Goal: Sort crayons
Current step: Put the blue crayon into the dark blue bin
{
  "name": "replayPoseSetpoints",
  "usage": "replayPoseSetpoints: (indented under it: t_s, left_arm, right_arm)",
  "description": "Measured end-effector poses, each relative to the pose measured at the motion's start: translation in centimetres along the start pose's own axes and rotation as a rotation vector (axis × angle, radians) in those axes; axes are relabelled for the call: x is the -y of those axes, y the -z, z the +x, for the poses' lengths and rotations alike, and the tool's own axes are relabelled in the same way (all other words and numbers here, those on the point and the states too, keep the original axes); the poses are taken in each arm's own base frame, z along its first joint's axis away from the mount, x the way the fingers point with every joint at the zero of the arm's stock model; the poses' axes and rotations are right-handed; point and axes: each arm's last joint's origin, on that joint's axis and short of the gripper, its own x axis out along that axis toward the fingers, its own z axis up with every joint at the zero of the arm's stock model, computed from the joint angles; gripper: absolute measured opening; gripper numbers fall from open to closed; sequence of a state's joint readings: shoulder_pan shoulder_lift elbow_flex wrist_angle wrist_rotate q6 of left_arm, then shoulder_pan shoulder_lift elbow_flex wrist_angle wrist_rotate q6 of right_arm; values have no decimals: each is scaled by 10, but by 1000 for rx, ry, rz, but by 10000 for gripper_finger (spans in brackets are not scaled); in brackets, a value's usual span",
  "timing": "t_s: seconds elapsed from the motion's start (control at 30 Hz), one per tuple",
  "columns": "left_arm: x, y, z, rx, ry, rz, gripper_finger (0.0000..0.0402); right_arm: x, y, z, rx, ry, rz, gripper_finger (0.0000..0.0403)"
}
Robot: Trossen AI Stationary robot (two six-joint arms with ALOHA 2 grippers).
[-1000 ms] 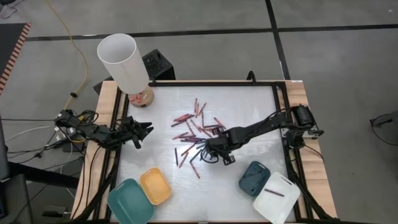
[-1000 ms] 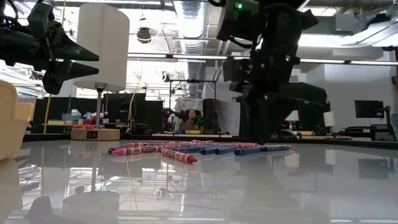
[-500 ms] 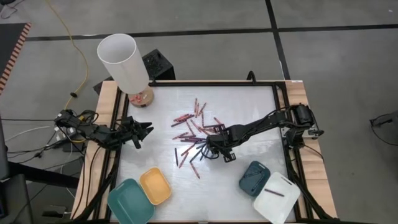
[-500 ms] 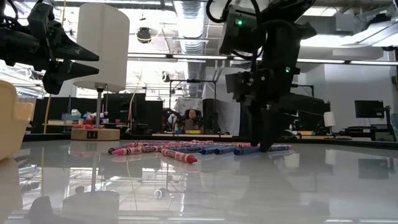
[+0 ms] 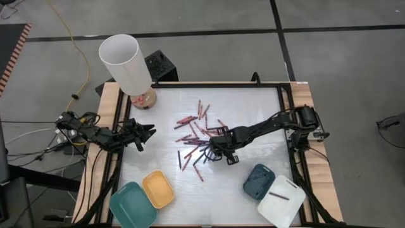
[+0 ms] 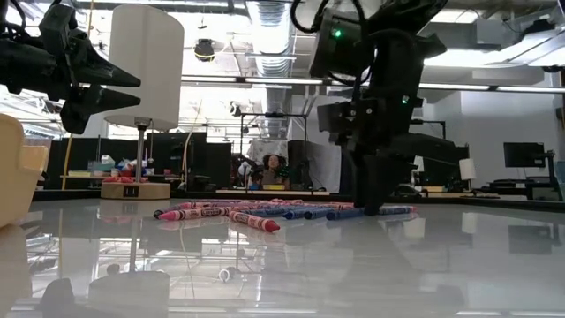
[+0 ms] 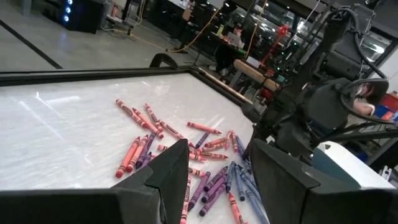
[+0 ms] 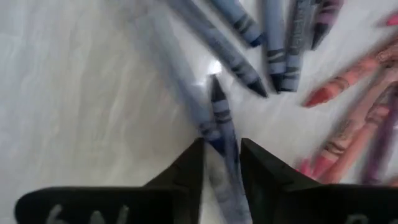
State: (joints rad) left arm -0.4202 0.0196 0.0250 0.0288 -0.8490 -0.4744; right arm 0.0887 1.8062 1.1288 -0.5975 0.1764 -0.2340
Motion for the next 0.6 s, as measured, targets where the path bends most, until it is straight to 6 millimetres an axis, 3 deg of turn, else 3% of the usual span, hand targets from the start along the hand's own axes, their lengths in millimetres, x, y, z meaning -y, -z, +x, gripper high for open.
replayPoseSetpoints:
  t_s: [0.27, 0.6]
  left_arm:
    - [0, 0, 0, -3, 6, -1, 160]
    - [0, 0, 0, -3, 6, -1, 160]
  right_arm:
    - [-10, 0, 22, -59, -8, -10, 95]
    - [-15, 0, 22, -65, -1, 91, 7]
